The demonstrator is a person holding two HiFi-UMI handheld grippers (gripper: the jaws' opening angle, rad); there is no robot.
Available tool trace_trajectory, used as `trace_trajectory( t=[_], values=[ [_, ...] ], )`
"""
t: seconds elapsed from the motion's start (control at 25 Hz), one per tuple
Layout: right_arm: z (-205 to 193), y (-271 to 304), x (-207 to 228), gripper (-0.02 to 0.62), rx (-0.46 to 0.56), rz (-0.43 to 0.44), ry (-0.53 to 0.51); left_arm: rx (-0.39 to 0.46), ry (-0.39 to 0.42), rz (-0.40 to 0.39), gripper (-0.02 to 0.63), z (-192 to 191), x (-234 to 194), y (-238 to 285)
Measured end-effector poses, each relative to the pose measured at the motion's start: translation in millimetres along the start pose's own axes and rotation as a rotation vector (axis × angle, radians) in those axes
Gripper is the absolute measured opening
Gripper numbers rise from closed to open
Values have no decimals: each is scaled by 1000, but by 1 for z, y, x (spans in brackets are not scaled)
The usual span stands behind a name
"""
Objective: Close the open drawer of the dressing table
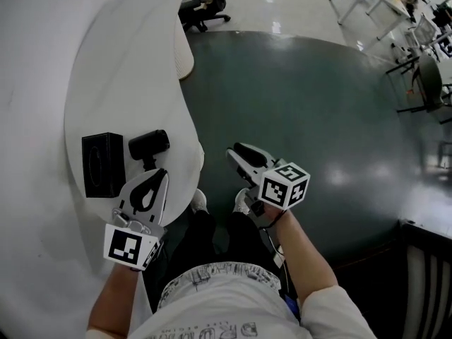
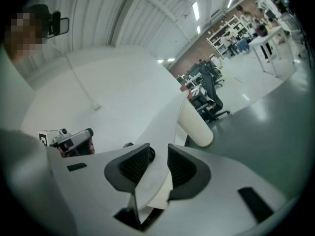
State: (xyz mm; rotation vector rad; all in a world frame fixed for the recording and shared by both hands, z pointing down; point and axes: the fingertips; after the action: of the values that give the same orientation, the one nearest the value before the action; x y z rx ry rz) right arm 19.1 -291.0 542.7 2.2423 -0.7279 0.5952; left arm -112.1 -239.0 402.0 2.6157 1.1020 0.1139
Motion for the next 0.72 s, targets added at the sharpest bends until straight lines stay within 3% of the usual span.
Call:
trace_trajectory(
  t=[0.44,0.72],
  values=[
    [72,-87,-69,115,194,-29,-196,116,59,-16,31,51,10,-22],
    [95,-113,-107,107,270,-20,-289,177,63,-23,31,65,11,-32]
  ],
)
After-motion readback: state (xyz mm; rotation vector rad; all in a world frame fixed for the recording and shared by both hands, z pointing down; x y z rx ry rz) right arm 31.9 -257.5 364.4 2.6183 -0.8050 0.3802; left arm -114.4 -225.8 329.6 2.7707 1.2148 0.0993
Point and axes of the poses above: the fingertips, and each gripper's own axes: y forward along the fingers, x to its right, z out of its top, and after that the axes turned 14 degrees about -z, right-handed
